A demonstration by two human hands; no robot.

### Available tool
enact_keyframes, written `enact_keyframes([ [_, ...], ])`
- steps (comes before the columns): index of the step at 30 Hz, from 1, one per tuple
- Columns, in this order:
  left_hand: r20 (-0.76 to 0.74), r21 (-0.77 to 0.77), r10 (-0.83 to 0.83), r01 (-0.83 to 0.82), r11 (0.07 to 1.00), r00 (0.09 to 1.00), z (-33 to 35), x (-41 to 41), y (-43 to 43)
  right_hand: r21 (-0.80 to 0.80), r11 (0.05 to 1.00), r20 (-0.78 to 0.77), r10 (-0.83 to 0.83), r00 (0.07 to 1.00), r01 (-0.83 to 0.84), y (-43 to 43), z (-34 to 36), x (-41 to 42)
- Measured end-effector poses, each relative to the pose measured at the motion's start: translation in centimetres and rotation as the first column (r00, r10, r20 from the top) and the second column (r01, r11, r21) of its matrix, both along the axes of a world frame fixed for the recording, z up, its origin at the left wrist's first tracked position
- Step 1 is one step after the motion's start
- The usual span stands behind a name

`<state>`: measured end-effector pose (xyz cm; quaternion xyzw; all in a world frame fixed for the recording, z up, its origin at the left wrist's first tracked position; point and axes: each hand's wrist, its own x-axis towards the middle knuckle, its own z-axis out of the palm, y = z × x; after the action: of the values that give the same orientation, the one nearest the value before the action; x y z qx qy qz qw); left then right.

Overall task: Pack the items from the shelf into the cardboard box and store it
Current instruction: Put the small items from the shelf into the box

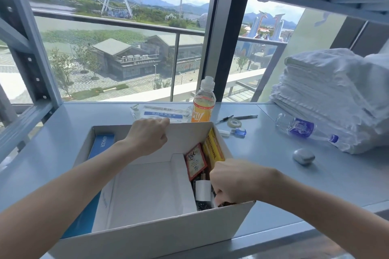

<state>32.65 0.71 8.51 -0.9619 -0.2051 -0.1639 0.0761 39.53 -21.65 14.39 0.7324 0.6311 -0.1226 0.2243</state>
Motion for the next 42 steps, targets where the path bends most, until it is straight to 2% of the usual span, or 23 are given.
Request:
enact_keyframes([
  [3,0.003,0.013,0.000,0.000,1.000,1.000,-0.1,0.0,0.1,0.102,0.995,-0.019,0.022,1.000,-0.020,-0.1,0.9,0.6],
  [6,0.015,0.020,-0.007,0.006,1.000,1.000,-0.4,0.1,0.2,0.331,0.942,-0.045,0.081,0.996,-0.061,-1.1,1.6,2.0],
  [12,0.044,0.009,-0.111,0.111,0.994,0.993,-0.6,-0.2,1.0,0.584,0.784,-0.344,0.002,0.939,0.212,-1.0,1.2,8.8],
  [14,0.049,0.013,-0.123,0.122,0.992,0.991,-0.5,-0.2,1.1,0.640,0.710,-0.364,-0.059,0.930,0.295,0.5,-0.3,11.9],
  [18,0.064,0.042,-0.081,0.078,0.996,0.995,-0.7,-0.1,0.8,0.613,0.679,-0.244,-0.323,0.914,0.404,4.5,-5.1,17.7],
  [22,0.070,0.070,-0.052,0.047,0.996,0.996,-1.0,0.1,0.9,0.566,0.719,-0.153,-0.388,0.909,0.403,7.8,-9.9,21.0],
  [26,0.050,0.085,-0.064,0.060,0.995,0.997,-0.9,0.2,1.4,0.517,0.777,-0.062,-0.383,0.922,0.358,9.7,-12.2,22.5],
  [32,0.084,0.111,-0.096,0.086,0.990,0.992,-0.8,0.1,1.6,0.507,0.779,-0.049,-0.401,0.915,0.368,10.7,-13.2,23.0],
  [35,0.075,0.109,-0.088,0.079,0.991,0.993,-0.8,0.1,1.6,0.532,0.794,-0.117,-0.276,0.954,0.294,10.7,-13.3,22.8],
  [37,0.070,0.106,-0.084,0.076,0.991,0.994,-0.7,0.1,1.6,0.493,0.831,-0.178,-0.194,0.965,0.258,10.7,-13.2,22.4],
  [40,0.061,0.101,-0.079,0.073,0.992,0.995,-0.7,0.1,1.6,0.423,0.867,-0.196,-0.195,0.961,0.262,10.9,-13.0,21.8],
  [42,0.056,0.098,-0.077,0.072,0.993,0.995,-0.7,0.1,1.6,0.400,0.880,-0.132,-0.222,0.966,0.257,10.9,-12.9,21.5],
])
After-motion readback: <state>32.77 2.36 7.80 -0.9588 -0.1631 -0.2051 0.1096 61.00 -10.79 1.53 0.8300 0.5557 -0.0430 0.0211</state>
